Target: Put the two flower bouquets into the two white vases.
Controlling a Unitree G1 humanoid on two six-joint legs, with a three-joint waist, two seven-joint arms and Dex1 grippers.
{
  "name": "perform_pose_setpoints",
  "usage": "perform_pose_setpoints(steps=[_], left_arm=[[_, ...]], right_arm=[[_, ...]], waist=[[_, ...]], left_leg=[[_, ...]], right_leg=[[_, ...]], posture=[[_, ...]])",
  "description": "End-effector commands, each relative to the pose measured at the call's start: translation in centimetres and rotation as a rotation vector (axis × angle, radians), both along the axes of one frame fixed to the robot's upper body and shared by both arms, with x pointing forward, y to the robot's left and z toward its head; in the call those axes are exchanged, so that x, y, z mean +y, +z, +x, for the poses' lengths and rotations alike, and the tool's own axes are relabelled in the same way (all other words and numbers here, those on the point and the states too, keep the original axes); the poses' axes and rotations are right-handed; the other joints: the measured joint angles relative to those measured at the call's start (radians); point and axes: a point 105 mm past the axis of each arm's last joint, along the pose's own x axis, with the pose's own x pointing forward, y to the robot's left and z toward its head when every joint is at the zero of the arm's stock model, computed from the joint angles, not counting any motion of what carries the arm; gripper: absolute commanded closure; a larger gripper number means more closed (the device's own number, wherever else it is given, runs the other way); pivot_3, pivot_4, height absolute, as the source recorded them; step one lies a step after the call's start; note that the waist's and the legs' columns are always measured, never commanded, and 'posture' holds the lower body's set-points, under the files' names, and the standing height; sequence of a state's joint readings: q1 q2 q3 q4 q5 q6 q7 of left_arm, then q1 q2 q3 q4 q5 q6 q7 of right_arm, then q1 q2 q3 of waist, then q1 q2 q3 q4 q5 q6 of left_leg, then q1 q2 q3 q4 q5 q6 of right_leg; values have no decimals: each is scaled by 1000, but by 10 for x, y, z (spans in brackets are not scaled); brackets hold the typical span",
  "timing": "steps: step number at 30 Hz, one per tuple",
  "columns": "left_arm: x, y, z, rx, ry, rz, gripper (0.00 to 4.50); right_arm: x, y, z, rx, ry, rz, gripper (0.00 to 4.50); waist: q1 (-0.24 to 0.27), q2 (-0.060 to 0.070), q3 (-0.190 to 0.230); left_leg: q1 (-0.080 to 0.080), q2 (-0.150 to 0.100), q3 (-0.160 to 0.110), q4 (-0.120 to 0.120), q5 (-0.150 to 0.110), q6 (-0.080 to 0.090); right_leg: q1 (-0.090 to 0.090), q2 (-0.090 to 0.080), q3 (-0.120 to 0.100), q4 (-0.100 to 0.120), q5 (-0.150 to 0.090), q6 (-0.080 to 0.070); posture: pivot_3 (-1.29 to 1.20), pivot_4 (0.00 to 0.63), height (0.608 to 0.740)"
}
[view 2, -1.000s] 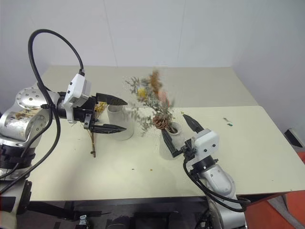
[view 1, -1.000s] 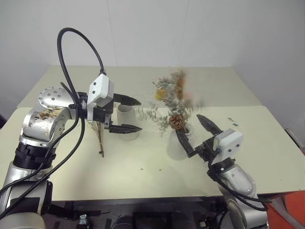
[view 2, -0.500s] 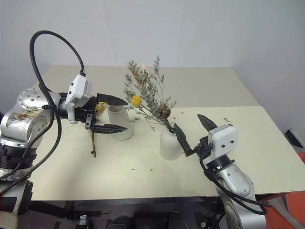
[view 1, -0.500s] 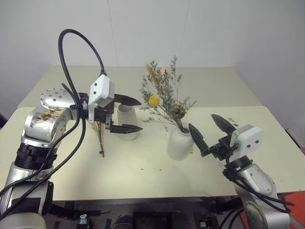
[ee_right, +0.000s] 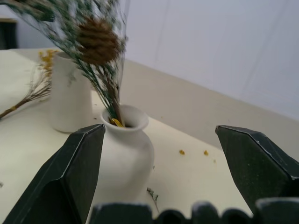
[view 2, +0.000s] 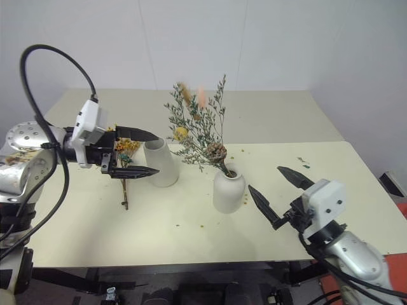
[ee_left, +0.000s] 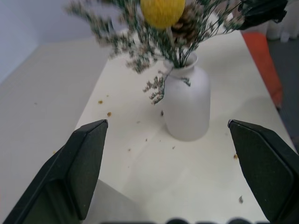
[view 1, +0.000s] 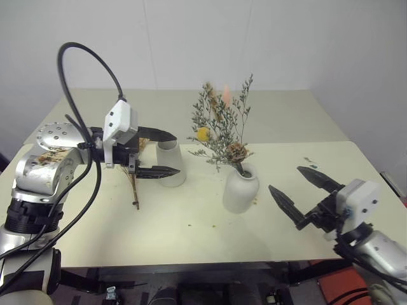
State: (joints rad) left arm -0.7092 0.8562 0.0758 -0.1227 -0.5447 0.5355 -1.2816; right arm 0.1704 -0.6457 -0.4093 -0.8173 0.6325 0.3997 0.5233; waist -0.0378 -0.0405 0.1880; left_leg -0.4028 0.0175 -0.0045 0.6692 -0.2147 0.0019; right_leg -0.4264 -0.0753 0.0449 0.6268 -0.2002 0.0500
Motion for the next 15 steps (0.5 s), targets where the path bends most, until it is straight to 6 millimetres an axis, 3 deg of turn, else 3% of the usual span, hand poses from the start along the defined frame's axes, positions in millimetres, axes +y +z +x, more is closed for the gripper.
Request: perform_pose_setpoints(steps=[1, 4, 7, 12, 15], left_arm=[[13, 34, -9, -90, 94, -154, 0], [28, 49, -7, -116, 213, -259, 0], [57, 62, 8, -103, 459, -387, 0], [93, 53, 34, 11, 811, -417, 0], [105, 45, 42, 79, 944, -400, 0]], right_arm=[[-6, 39, -8, -26, 59, -20, 50], [-9, 66, -6, -32, 85, -38, 50], [-3, 108, 0, -55, 136, -74, 50], [14, 141, 20, -33, 150, -135, 50], [25, 161, 32, -36, 175, -100, 50]], waist=[[0, 0, 0], [4, -1, 0], [2, 1, 1], [2, -1, 0], [1, -1, 0]], left_leg=[[1, 0, 0, 0, 0, 0], [3, 1, 0, -1, 0, 0], [4, 0, 1, -1, 0, 0], [4, 0, 0, -2, 0, 0], [3, -1, 0, -2, 0, 0]], right_leg=[[1, 0, -1, -1, 0, 0], [3, 1, -1, -1, 0, 0], [4, -1, 0, -1, 0, 0], [4, 0, -1, -2, 0, 0], [2, -1, 0, -3, 0, 0]], posture=[[0, 150, 740], [0, 150, 740], [0, 150, 740], [0, 150, 740], [0, 150, 740]])
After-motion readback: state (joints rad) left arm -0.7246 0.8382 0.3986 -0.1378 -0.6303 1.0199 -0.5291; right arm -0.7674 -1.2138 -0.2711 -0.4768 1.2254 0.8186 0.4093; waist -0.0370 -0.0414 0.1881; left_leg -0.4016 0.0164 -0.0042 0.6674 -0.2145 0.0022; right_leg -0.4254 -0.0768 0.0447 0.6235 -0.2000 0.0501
